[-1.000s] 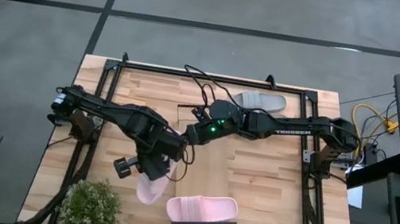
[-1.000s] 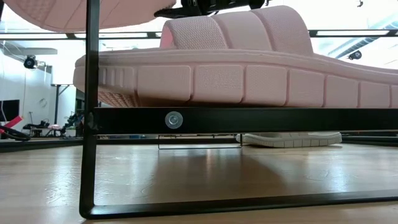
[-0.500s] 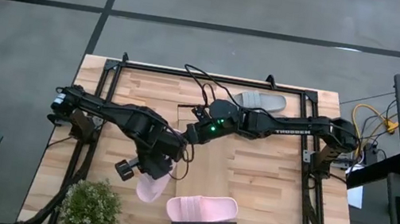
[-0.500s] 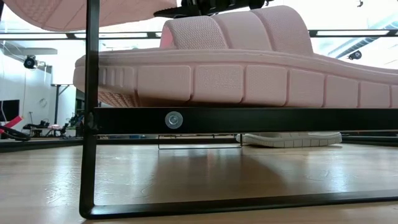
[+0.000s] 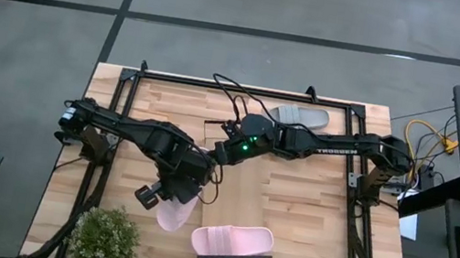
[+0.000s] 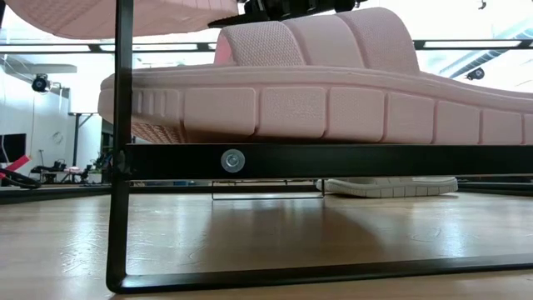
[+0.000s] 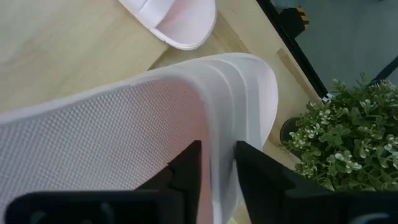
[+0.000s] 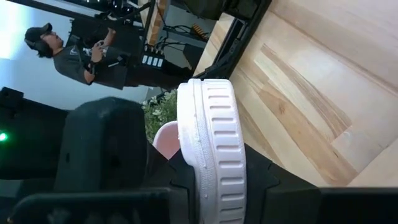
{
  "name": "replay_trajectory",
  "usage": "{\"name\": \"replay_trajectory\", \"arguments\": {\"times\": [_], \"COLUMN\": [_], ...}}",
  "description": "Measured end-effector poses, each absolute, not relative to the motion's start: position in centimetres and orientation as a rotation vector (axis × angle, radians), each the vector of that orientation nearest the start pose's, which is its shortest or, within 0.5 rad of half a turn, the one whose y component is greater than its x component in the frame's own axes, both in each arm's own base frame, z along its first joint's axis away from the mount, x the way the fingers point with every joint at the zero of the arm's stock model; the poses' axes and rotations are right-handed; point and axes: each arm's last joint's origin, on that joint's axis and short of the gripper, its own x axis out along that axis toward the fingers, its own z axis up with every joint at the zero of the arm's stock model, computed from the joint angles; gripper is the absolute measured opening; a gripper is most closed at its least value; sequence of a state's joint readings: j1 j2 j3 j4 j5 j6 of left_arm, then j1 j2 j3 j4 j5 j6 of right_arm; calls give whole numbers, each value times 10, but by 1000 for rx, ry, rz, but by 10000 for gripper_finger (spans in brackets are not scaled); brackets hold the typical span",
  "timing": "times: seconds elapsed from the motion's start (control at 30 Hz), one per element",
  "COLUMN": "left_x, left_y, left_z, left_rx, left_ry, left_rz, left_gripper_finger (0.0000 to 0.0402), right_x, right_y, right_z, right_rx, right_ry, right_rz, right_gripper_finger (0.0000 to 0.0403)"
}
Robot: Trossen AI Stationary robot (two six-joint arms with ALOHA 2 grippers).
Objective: Pick and place slides into the shelf
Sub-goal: Put the pink slide on the shelf
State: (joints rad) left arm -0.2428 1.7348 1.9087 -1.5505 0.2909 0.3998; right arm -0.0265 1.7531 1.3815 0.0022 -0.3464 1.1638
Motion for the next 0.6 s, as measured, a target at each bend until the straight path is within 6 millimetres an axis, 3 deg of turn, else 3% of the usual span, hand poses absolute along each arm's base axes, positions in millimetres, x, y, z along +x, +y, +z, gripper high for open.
{"name": "replay_trajectory", "arguments": {"times": [0.27,0.6], "left_x": [302,311], "left_y": [-83,-84], "left_z": [373,389], "left_rx": [240,111], "left_ry": [1282,1146], "left_rz": [-671,-570], "left_gripper_finger": [133,140], "right_x": [406,404], "right_y": [-1,-15], "right_z": [295,296], "right_rx": [1197,1174], "right_ry": [505,484], "right_rz": [53,-6], "right_gripper_finger": [60,59]}}
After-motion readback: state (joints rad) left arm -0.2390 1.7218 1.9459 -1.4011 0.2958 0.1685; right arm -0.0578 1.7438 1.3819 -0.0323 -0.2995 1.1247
